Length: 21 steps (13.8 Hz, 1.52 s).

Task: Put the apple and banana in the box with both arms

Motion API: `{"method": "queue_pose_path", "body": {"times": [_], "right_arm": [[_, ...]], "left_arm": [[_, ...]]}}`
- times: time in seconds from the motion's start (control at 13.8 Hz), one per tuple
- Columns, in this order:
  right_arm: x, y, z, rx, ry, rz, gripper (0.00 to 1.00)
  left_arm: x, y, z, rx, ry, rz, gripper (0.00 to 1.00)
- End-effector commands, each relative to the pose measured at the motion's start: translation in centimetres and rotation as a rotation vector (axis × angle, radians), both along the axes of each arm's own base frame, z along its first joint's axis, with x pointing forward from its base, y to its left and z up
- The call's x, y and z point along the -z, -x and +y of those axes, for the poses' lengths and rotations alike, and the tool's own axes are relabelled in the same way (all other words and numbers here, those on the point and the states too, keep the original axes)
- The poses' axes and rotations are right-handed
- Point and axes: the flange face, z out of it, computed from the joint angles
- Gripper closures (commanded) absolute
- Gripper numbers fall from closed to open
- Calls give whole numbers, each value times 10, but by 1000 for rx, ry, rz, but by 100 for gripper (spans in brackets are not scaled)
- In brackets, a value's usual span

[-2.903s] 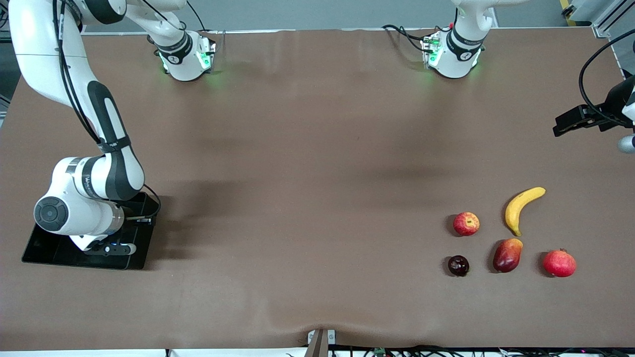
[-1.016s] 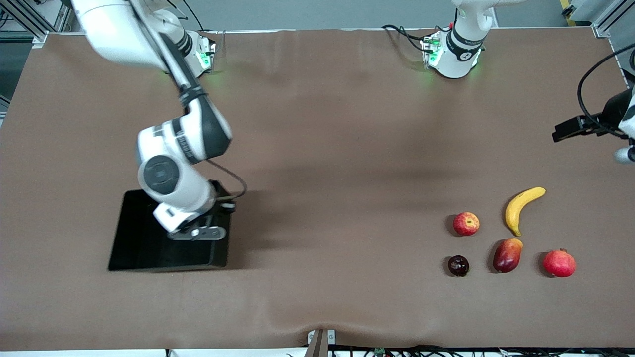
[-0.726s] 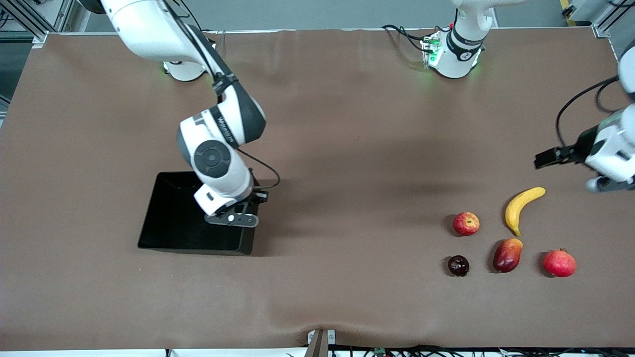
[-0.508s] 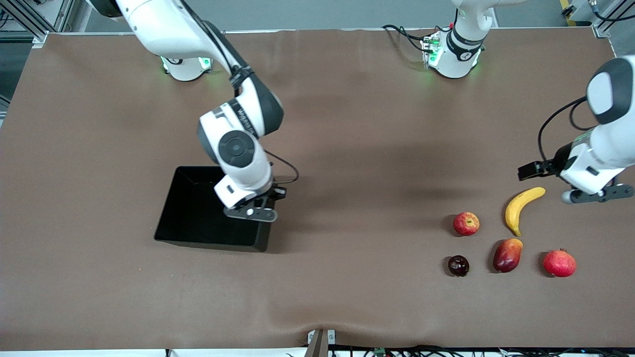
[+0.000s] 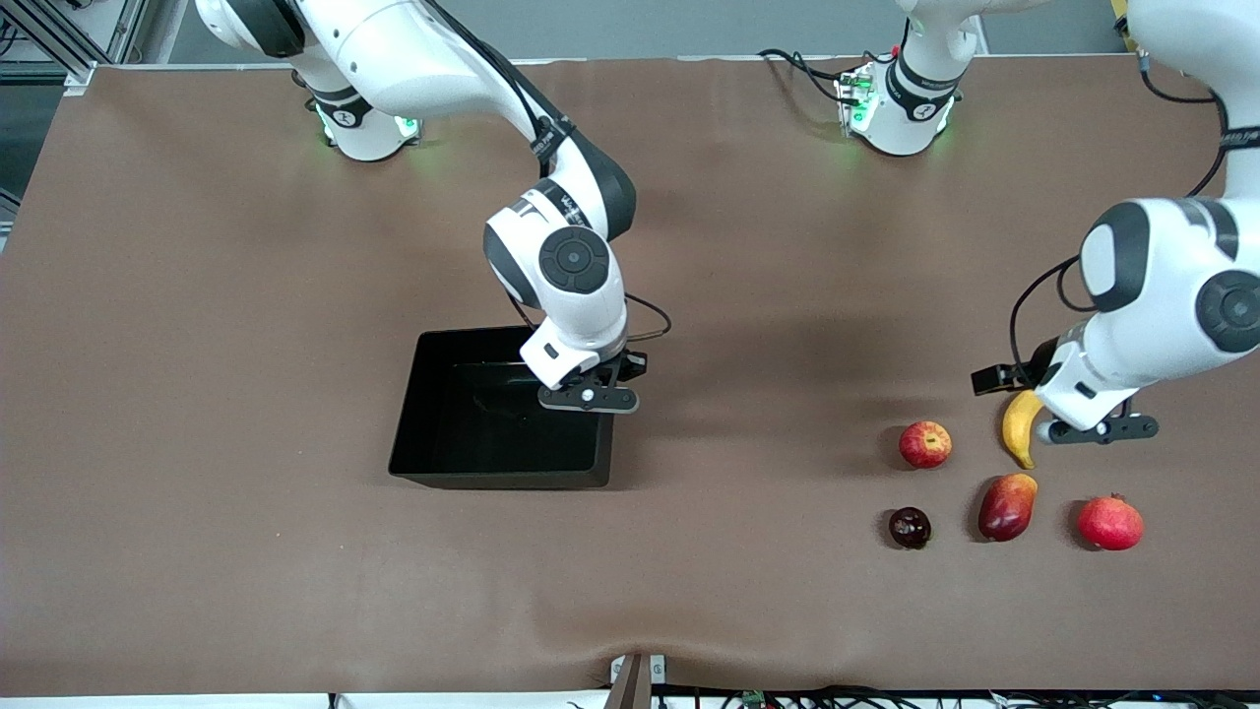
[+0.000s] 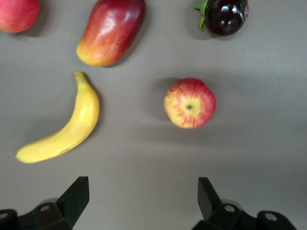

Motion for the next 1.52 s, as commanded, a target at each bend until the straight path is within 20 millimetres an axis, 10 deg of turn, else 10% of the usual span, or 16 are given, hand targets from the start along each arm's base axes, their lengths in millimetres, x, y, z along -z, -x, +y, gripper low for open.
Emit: {"method": "queue_pose_path", "body": {"times": [0.0, 0.8, 0.94, 1.45], "right_arm": [[3, 1, 21, 50, -37, -38, 100], [58, 27, 66, 28, -104, -93, 98], [61, 27, 64, 23, -93, -95, 1], [51, 21, 59, 8, -85, -116, 0]], "left_arm": [[12, -28, -8, 11, 24, -12, 0], [71, -52, -47, 60, 68, -51, 0], [81, -52, -48, 59, 71, -54, 0], [95, -51, -45, 65, 60, -37, 0]]}}
